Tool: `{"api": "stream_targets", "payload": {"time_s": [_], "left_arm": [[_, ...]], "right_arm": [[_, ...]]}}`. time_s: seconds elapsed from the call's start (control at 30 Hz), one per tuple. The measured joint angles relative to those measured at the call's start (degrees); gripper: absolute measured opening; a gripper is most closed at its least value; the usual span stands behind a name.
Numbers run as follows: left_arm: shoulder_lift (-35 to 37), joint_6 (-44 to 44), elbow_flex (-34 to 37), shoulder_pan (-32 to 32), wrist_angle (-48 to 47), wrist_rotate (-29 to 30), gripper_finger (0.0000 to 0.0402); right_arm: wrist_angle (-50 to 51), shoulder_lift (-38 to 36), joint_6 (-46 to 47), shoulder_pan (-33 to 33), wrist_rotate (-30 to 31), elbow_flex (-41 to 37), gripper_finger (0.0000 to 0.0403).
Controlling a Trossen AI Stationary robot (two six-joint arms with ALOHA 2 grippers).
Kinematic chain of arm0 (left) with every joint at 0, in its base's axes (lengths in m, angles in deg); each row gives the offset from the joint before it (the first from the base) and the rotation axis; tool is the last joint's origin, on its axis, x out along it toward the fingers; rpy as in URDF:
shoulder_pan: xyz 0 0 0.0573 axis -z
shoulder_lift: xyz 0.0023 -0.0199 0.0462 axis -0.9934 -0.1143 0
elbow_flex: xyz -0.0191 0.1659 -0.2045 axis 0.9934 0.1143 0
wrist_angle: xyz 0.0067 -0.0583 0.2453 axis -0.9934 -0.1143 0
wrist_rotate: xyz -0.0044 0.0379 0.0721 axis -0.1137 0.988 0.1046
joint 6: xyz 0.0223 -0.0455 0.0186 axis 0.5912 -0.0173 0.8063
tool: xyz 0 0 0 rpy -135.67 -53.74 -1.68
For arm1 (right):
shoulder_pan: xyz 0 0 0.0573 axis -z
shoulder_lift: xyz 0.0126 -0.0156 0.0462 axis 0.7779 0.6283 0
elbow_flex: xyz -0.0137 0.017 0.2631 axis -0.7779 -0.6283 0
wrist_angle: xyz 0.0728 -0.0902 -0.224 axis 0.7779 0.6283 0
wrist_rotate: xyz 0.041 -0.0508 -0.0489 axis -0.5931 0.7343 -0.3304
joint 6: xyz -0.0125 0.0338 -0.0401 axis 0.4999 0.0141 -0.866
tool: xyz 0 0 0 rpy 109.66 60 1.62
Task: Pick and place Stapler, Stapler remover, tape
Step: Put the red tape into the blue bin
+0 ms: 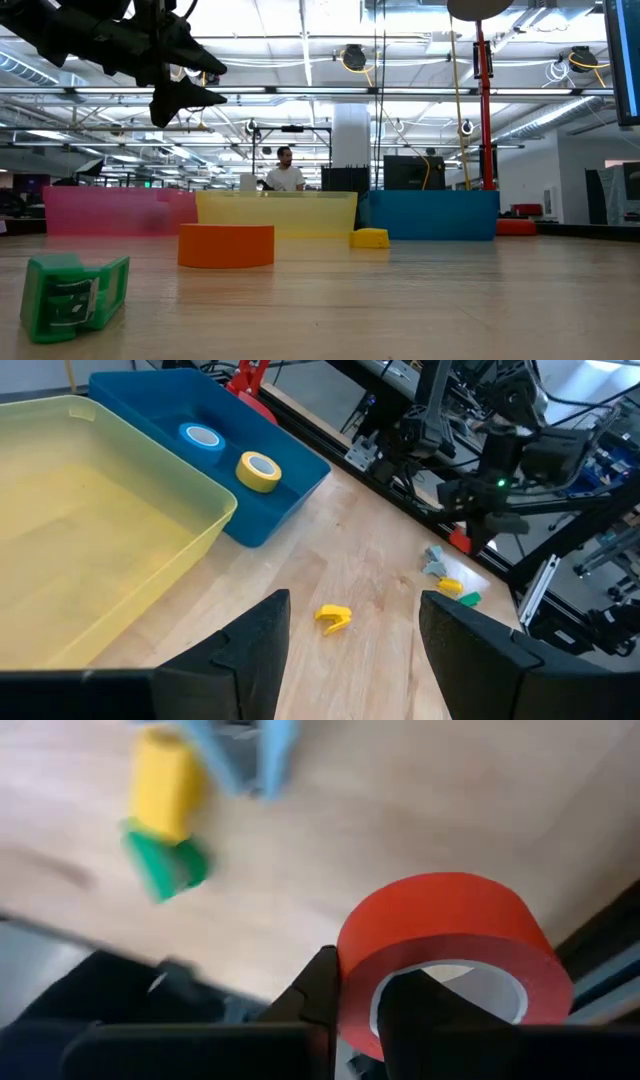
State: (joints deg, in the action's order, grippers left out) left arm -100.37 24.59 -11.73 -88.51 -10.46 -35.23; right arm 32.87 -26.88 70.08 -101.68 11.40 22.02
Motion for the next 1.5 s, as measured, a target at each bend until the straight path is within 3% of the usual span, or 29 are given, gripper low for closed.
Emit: {"api": "stream_targets", "payload": {"time_s": [0.1, 0.27, 0.47, 0.73, 1.1, 1.4, 1.5], "left_arm": [[0.0, -0.1, 0.0, 0.0, 0.0, -0.1, 0.0223], [0.0, -0.4, 0.0, 0.0, 0.0, -0.5, 0.0223], [0.0, -0.6, 0.0, 0.0, 0.2, -0.5, 0.0223], [0.0, -2.5, 0.0, 0.0, 5.9, -1.9, 0.0223], [0.0, -2.3, 0.0, 0.1, 7.1, -1.8, 0.0223], [0.0, -2.3, 0.0, 0.0, 6.2, -1.6, 0.0223], [0.0, -2.3, 0.0, 0.0, 5.1, -1.6, 0.0223]], "right_arm": [[0.0, -1.9, -0.2, 0.0, 5.1, 1.7, 0.0035], [-1.7, -4.1, -2.9, 0.5, 20.0, 3.8, 0.0033], [-8.8, -4.4, -12.3, 5.3, 32.9, 4.1, 0.0035], [-23.6, -4.2, -34.9, 17.1, 37.9, 4.1, 0.0034], [-45.6, -0.6, -75.0, 36.9, 42.5, 4.1, 0.0033], [-46.7, 5.9, -89.2, 50.7, 39.4, 6.2, 0.0033], [-41.0, 8.5, -91.7, 54.5, 37.4, 10.0, 0.0033]]}}
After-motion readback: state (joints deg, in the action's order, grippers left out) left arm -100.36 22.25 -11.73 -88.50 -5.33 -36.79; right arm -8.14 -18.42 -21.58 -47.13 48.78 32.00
